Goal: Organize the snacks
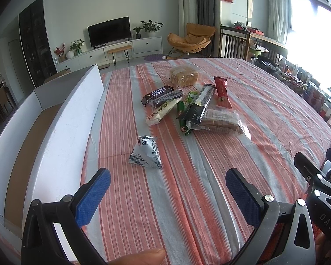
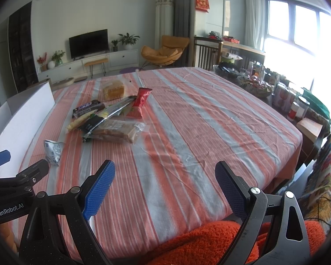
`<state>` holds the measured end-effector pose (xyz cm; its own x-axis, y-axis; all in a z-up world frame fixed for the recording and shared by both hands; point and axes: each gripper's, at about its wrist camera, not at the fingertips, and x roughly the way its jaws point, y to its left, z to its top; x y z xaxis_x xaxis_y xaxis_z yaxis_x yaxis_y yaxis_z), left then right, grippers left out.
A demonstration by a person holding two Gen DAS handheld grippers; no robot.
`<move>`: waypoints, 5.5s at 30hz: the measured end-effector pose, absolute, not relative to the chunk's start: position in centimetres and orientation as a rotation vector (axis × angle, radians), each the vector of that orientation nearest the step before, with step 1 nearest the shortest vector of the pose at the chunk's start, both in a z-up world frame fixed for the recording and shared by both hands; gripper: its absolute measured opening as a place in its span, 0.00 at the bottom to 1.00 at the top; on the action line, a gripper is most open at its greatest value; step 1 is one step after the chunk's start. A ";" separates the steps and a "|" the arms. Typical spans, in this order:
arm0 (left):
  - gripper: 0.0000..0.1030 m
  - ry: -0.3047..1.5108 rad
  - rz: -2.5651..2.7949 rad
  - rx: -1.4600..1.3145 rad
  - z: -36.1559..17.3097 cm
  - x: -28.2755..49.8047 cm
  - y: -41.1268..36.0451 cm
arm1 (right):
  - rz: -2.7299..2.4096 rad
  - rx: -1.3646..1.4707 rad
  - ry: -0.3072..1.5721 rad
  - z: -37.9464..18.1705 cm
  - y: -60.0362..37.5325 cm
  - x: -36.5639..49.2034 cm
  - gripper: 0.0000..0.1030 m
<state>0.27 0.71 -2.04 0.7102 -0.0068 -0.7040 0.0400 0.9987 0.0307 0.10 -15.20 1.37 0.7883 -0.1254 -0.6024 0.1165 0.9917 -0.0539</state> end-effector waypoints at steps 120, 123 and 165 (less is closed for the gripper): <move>1.00 1.059 -0.068 0.031 -9.8 3.2 2.6 | -0.086 0.382 0.927 -0.9 -16.6 -2.0 0.91; 1.00 1.065 -0.073 0.034 -9.8 3.4 2.6 | -0.085 0.382 0.926 -1.0 -16.7 -2.0 0.91; 0.54 0.939 -0.178 0.019 -7.6 9.6 5.1 | 0.012 0.429 0.950 -2.2 -18.1 0.0 0.91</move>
